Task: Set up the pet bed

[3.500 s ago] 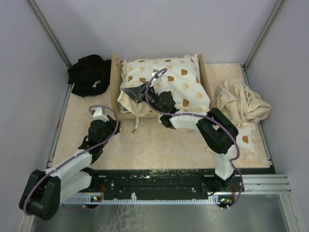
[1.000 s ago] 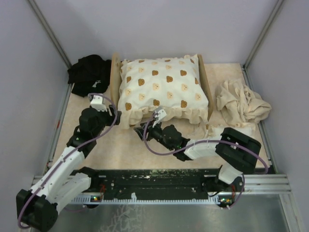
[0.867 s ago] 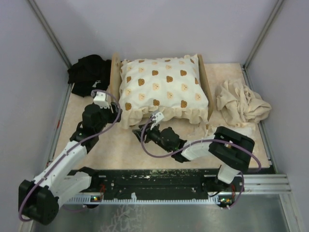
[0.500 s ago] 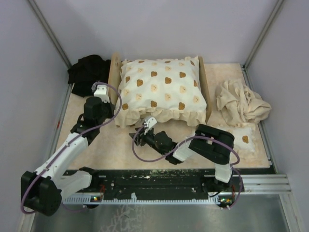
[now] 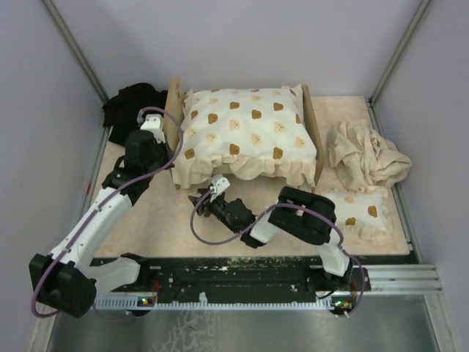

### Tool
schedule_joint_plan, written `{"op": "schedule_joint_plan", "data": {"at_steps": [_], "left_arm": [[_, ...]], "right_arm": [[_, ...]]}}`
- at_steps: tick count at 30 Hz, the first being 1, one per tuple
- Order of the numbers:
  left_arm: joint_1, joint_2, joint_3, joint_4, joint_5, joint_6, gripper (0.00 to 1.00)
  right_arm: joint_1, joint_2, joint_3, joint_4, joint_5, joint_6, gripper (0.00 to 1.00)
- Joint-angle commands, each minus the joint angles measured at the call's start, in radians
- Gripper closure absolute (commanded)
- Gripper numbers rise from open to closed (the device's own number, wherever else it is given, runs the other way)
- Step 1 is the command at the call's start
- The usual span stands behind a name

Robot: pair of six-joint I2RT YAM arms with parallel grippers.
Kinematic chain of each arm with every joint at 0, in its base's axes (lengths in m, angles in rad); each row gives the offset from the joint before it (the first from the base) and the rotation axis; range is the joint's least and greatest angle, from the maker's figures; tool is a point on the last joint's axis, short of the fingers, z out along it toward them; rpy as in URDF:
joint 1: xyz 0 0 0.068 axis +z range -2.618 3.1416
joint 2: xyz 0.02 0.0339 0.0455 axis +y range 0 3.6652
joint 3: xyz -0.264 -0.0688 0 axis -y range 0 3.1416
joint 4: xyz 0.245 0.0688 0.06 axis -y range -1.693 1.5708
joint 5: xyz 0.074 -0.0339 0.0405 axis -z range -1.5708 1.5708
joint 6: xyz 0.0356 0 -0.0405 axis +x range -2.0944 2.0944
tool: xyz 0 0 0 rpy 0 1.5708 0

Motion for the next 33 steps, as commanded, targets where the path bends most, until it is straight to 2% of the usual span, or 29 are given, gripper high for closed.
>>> {"op": "schedule_joint_plan", "data": {"at_steps": [1,5,12,19,33], "left_arm": [[-0.013,0.002,0.181,0.105,0.079,-0.114,1.0],[-0.013,0.038,0.25,0.062,0.112,-0.131,1.0],[-0.012,0.082,0.338,-0.009,0.131,-0.144,1.0],[-0.009,0.108,0.434,-0.09,0.119,-0.114,1.0],[0.0,0.129,0.457,-0.122,0.123,-0.115,1.0]], "right_arm": [[0.012,0.058,0.072,0.092,0.036,-0.043,0.56],[0.012,0.133,0.124,0.141,0.103,-0.054,0.57],[0.011,0.322,0.249,0.4,0.158,-0.077,0.57],[-0.015,0.416,0.362,0.402,0.221,-0.007,0.55],[-0.085,0.403,0.426,0.366,0.087,-0.181,0.54]]}}
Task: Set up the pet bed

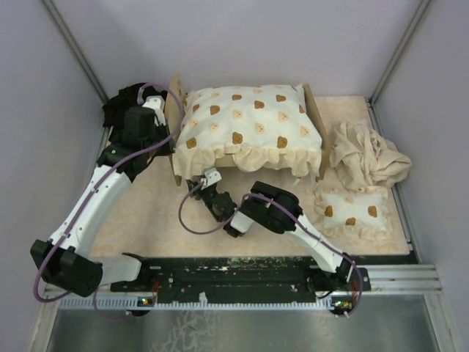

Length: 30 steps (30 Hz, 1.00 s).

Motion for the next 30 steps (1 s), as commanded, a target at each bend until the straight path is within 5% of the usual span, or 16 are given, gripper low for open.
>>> {"op": "schedule_joint_plan", "data": {"at_steps": [1,14,18,30], "left_arm": [[-0.002,-0.031,0.095,0.199,0.095,-0.064,1.0],[0.0,-0.015,0.092,0.197,0.101,-0.068,1.0],[0.0,-0.01,0.096,0.199,0.104,-0.07,1.0],[0.0,-0.019,0.105,0.203,0.114,-0.089,1.0]], "right_arm": [[-0.012,-0.016,0.059,0.162,-0.083,-0.076,0.54],[-0.023,-0.011,0.128,0.099,-0.175,-0.178,0.52],[-0.028,-0.011,0.125,0.092,-0.186,-0.212,0.67],[-0.054,0.001,0.164,0.07,-0.224,-0.222,0.9]]}}
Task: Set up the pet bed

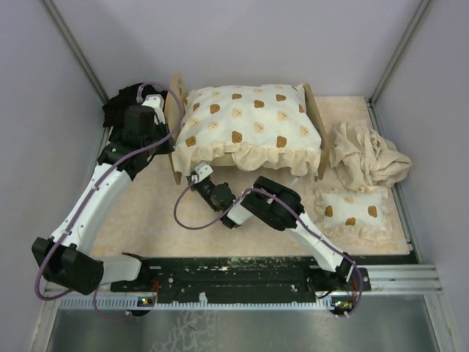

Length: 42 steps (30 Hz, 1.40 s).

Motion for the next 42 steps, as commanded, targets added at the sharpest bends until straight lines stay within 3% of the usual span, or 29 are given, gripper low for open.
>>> {"op": "schedule_joint_plan", "data": {"at_steps": [1,3,14,23,35,40,42], "left_arm": [[-0.011,-0.034,0.099,0.194,0.109,-0.086,1.0],[-0.011,-0.036,0.099,0.195,0.11,-0.09,1.0],[-0.011,-0.038,0.076,0.244,0.09,-0.102,1.0],[-0.011,-0.02,0.063,0.28,0.107,-0.123,1.0],[-0.01,-0.063,-0.152,0.464,0.163,-0.18,1.0],[-0.007,-0.065,-0.228,0.502,0.171,-0.198,1.0],[-0.005,-0.075,-0.273,0.529,0.181,-0.21,0.95]], "right_arm": [[-0.006,0.0,0.058,0.069,-0.032,-0.021,0.93],[-0.006,-0.001,0.07,0.048,-0.05,-0.032,1.0],[0.005,-0.07,-0.112,0.102,-0.051,-0.052,1.0],[0.071,-0.175,-0.238,0.05,-0.048,-0.085,1.0],[0.173,-0.345,-0.53,-0.008,0.027,0.029,1.0],[0.173,-0.389,-0.544,-0.062,0.013,0.087,1.0],[0.173,-0.401,-0.529,-0.09,0.008,0.117,1.0]]}}
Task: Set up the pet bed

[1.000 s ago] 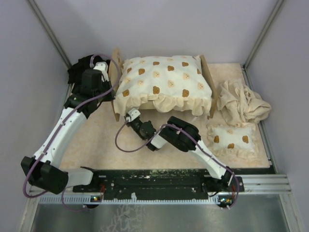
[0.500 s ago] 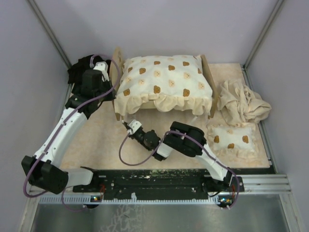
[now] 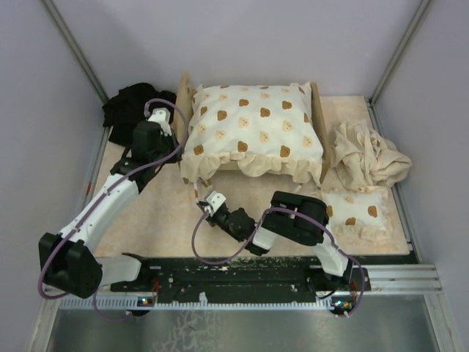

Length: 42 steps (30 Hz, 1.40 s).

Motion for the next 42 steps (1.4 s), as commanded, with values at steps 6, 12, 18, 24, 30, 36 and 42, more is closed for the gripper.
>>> {"op": "schedule_joint_plan", "data": {"at_steps": [6,12,18,24,30,36,42], "left_arm": [[0.008,-0.087,-0.108,0.239,0.125,-0.185,0.77],[0.014,-0.165,-0.133,0.141,0.109,-0.158,0.52],[0.014,-0.297,-0.216,-0.01,0.083,-0.142,0.4],[0.015,-0.447,-0.402,0.016,0.202,-0.201,0.43],[0.014,-0.488,-0.591,0.161,0.297,-0.311,0.47],[0.014,-0.412,-0.682,0.295,0.353,-0.359,0.47],[0.014,-0.336,-0.716,0.38,0.397,-0.396,0.49]], "right_arm": [[0.013,-0.08,0.067,-0.104,-0.022,0.134,1.0],[0.013,-0.066,0.068,-0.099,-0.03,0.196,1.0],[0.013,-0.096,0.044,-0.12,-0.023,0.275,1.0],[0.013,-0.129,0.023,-0.142,-0.05,0.34,1.0],[0.013,-0.135,-0.006,-0.098,-0.055,0.386,1.0],[0.013,-0.132,-0.041,-0.022,-0.035,0.402,1.0],[0.013,-0.135,-0.037,-0.018,-0.038,0.39,1.0]]}}
